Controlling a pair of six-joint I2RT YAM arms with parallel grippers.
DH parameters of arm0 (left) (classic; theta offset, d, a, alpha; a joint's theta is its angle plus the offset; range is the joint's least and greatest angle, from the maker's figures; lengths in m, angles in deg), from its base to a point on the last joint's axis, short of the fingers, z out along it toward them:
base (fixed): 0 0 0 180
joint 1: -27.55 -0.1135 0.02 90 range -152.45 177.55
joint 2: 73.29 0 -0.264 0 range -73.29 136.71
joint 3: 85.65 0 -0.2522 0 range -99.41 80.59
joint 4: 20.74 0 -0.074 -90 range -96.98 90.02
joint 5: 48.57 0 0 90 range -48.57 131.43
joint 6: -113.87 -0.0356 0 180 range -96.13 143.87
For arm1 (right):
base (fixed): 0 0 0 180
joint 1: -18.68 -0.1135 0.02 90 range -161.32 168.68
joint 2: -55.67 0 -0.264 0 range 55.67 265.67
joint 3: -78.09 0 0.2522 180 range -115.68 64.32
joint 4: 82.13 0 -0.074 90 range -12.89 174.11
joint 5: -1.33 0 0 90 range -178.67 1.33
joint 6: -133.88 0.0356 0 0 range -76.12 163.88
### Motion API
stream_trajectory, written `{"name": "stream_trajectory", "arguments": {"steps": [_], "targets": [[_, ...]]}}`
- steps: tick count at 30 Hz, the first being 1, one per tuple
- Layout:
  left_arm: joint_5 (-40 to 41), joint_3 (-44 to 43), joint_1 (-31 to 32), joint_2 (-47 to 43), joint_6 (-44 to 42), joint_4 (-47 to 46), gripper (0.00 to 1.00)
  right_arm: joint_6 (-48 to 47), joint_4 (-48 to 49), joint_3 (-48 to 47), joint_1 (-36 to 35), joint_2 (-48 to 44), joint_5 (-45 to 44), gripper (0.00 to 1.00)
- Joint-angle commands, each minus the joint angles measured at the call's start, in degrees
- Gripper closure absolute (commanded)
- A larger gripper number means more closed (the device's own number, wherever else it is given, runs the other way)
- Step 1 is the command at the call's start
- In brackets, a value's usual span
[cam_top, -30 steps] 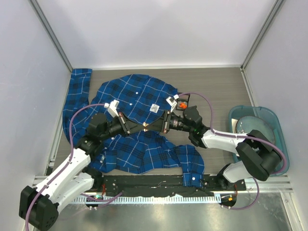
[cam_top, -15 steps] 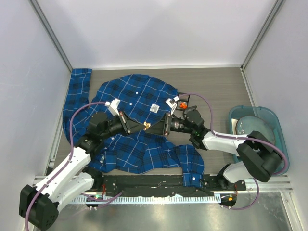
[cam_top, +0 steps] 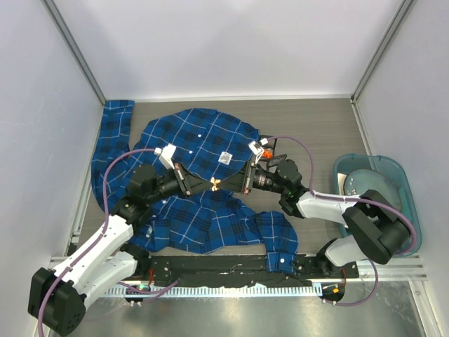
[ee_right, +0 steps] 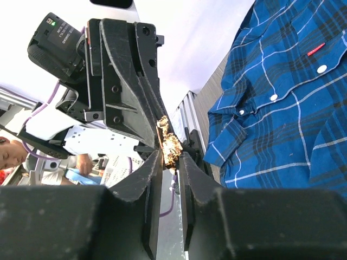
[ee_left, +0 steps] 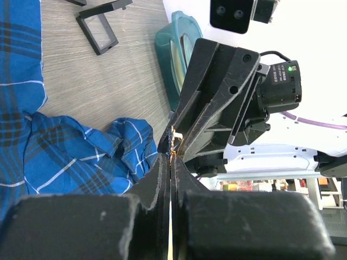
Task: Remove the brooch from the garment
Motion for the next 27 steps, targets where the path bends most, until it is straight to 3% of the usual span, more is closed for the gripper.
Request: {"name": "stream_trajectory", "arguments": {"steps": [1, 9, 15, 21, 27], "targets": [[-3.5, 0.7, 0.2, 0.5, 0.1, -4.7, 1.00, 3.1, 8.6, -1.6, -0.3, 1.8, 1.4, 0.78], [-6.0, 0.8, 0.2, 2.3, -0.3, -6.3, 1.00, 9.6, 18.6, -1.4, 0.2, 6.2, 3.4, 0.71], [-6.5, 0.4, 0.2, 2.7, -0.8, -6.5, 1.00, 9.5, 18.4, -1.9, 0.2, 7.1, 4.7, 0.77], [-6.0, 0.8, 0.2, 2.8, -0.8, -7.0, 1.00, 9.8, 19.8, -0.7, 0.5, 7.2, 5.0, 0.69], [-6.5, 1.3, 0.2, 2.4, -0.8, -7.5, 1.00, 10.0, 20.2, -0.8, 0.6, 7.2, 6.0, 0.74]]}}
